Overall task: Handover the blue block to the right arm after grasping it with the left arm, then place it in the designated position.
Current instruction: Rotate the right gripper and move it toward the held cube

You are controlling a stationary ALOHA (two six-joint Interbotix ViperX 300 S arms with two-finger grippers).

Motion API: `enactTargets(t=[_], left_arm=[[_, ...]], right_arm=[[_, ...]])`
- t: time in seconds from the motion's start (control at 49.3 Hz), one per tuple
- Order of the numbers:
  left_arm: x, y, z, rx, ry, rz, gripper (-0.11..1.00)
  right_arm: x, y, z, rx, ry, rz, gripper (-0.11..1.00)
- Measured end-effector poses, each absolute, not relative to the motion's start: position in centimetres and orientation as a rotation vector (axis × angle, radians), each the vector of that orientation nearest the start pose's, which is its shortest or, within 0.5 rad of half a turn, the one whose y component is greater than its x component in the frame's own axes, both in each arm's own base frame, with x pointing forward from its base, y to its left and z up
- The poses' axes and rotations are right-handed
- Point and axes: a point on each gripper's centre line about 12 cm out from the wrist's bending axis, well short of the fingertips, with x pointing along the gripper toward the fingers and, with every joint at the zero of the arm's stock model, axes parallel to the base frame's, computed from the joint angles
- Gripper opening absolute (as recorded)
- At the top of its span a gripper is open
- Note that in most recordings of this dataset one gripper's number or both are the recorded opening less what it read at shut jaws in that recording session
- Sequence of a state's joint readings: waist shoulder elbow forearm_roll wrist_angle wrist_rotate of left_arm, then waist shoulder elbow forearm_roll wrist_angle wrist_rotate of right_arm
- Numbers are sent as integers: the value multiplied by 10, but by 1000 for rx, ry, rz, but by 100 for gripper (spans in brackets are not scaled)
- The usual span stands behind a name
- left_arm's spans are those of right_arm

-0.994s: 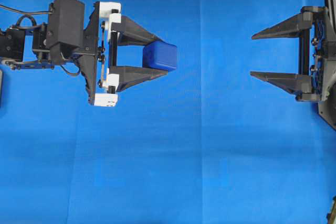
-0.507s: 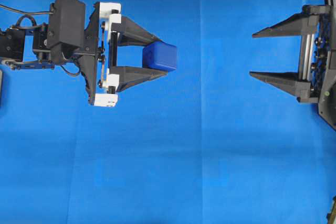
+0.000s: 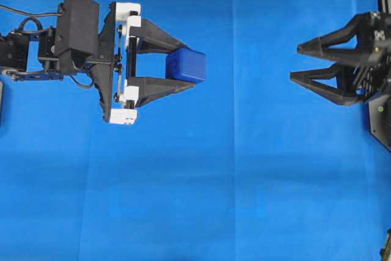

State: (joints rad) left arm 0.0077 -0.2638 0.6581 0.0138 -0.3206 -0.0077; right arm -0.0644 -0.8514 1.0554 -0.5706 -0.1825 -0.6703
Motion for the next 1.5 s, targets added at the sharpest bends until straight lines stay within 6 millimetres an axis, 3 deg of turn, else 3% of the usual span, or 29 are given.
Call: enactTargets(t=[0.101,0.223,1.5], left_arm=[[374,2,308,4,74,4,46],[374,2,309,4,72,4,46],[374,2,308,2,75,4,46]], right_arm=[[225,-2,302,-1378,19,74,91],[225,-2,303,-1430,14,78,91],[225,-1,304,-1433,4,76,91]])
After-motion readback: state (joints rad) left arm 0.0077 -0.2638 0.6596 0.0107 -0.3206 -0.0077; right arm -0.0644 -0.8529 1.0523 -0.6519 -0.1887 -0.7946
